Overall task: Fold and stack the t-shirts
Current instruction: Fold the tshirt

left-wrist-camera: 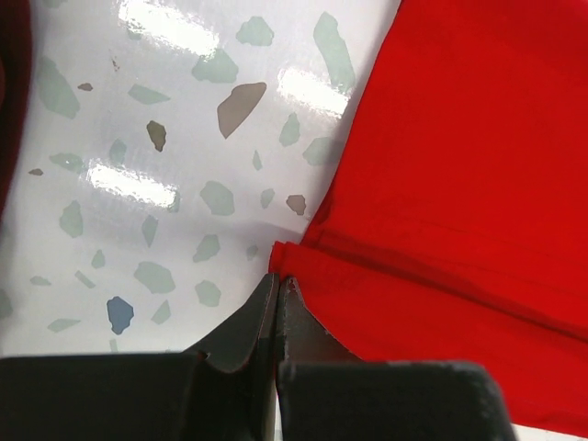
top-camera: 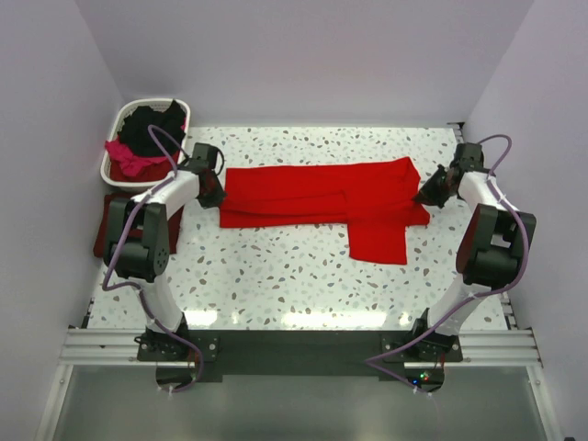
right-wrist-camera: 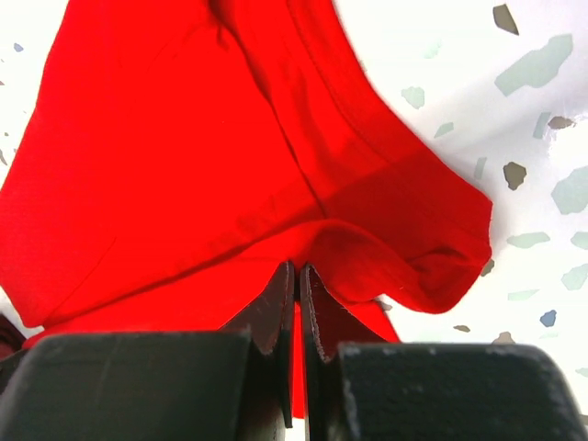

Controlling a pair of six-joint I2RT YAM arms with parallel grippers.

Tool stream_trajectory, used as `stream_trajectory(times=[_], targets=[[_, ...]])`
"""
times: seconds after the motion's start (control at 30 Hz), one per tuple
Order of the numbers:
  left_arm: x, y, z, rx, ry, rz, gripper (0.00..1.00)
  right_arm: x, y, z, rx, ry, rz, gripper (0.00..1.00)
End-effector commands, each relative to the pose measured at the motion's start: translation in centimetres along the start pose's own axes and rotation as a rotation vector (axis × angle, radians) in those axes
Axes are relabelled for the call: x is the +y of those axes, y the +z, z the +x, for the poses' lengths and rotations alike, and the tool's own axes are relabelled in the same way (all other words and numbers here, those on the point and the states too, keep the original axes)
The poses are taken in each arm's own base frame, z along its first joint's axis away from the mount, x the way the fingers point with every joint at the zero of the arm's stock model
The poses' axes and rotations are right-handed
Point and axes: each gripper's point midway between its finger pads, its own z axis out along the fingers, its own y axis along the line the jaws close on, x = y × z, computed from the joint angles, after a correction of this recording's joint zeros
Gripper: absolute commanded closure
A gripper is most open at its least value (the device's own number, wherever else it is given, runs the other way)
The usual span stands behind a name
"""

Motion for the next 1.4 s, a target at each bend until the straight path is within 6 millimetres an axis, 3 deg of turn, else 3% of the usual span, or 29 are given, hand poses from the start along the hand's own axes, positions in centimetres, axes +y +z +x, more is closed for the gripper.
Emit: stream_trajectory(times=[0.0,0.5,0.77,0.9,1.2,1.37], targets=[[-0.8,0.2,-2.3,-0.057,0.009,0.028,1.0,0.5,-0.2,-1.8,-0.054,-0.027,-0.003,0.98],[-1.6,1.8,-2.6,-0.049,0.028,0.041,1.0,-1.3,2.0,-1.0,-0.039,-0.038,0.047,0.96],[-1.0,1.7,-2.8,-0.085,0.038,0.025,0.94,-0.5,1.9,-1.6,-0.045,-0.051,0.02,0.91],[-0.8,1.2,-3.3,-0.118,0.045,0.015,0.93,0.0,1.7,-1.6,-0.047,-0.072,0.008,1.0],[-1.0,1.5,-2.9,-0.113,0.06,0.007,0.96,2.4,-0.7,-3.3,-0.131,-0.11,-0.03,1.0],[-1.1,1.7,-2.9,-0.114,0.061,0.008,0.94,2.1,0.0,-3.7,-0.138,-0.106,-0.015,1.0]])
